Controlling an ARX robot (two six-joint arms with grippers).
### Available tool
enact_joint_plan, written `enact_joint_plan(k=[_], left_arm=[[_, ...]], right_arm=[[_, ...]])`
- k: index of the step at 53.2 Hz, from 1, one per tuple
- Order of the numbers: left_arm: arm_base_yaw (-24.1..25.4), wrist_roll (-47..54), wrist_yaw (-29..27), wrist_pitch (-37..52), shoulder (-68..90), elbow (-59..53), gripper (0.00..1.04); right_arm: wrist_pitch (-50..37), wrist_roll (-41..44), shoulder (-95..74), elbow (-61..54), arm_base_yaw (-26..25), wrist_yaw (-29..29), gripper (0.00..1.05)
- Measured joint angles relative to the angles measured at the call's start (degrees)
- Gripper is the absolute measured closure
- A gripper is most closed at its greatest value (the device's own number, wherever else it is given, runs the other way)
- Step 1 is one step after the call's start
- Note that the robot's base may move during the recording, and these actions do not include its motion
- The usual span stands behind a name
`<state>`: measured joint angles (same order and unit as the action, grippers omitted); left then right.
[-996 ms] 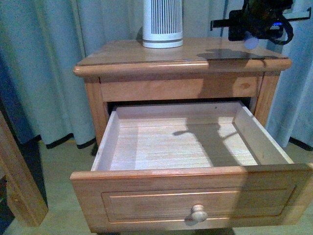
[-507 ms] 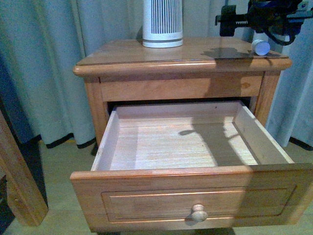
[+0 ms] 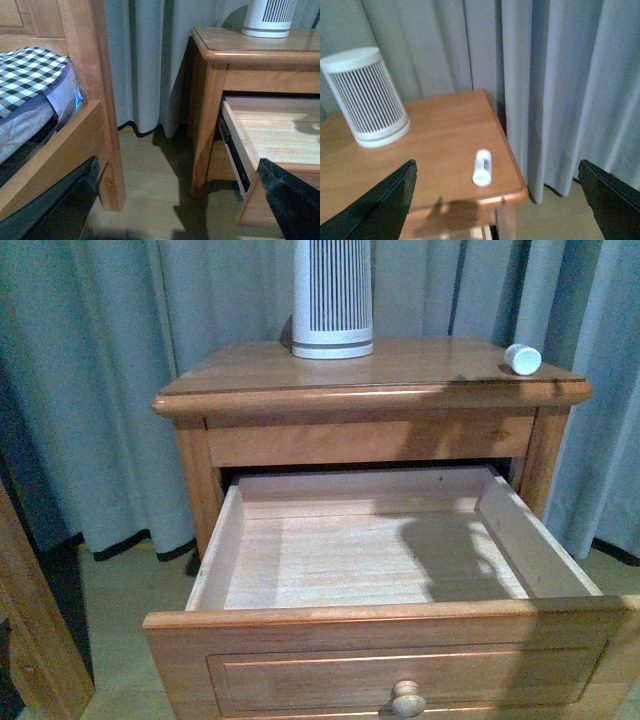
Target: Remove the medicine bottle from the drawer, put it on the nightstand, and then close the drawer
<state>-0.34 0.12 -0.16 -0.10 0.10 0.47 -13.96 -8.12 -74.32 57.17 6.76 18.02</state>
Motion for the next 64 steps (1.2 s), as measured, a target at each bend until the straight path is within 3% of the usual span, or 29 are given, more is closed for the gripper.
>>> enact_joint_plan(k=[10, 16, 21, 26, 43, 52, 64], left_arm=[[0.0, 0.0, 0.0, 0.0, 0.0, 0.0, 0.07], [0.0, 0.0, 0.0, 0.0, 0.0, 0.0, 0.07], [0.0, 0.0, 0.0, 0.0, 0.0, 0.0, 0.07], [0.0, 0.0, 0.0, 0.0, 0.0, 0.0, 0.07], [0.0, 0.0, 0.0, 0.0, 0.0, 0.0, 0.07], [0.0, 0.0, 0.0, 0.0, 0.0, 0.0, 0.07], [0.0, 0.0, 0.0, 0.0, 0.0, 0.0, 0.07]], right_arm=[[6.4, -5.0, 21.4, -22.9, 0.7, 0.8, 0.07], [9.1, -8.2, 28.9, -34.5, 4.1, 2.9, 0.07], [6.9, -10.5, 28.8, -42.5, 8.7, 4.9, 0.07], [-0.8, -12.3, 22.5, -48.3, 12.6, 4.9, 0.07], [-35.0, -10.7, -12.8, -45.4, 14.5, 3.3, 0.07], [-41.4, -8.8, -25.4, -38.4, 12.0, 0.8, 0.07], [-43.5, -5.0, -37.9, -26.3, 7.3, -2.0, 0.07]])
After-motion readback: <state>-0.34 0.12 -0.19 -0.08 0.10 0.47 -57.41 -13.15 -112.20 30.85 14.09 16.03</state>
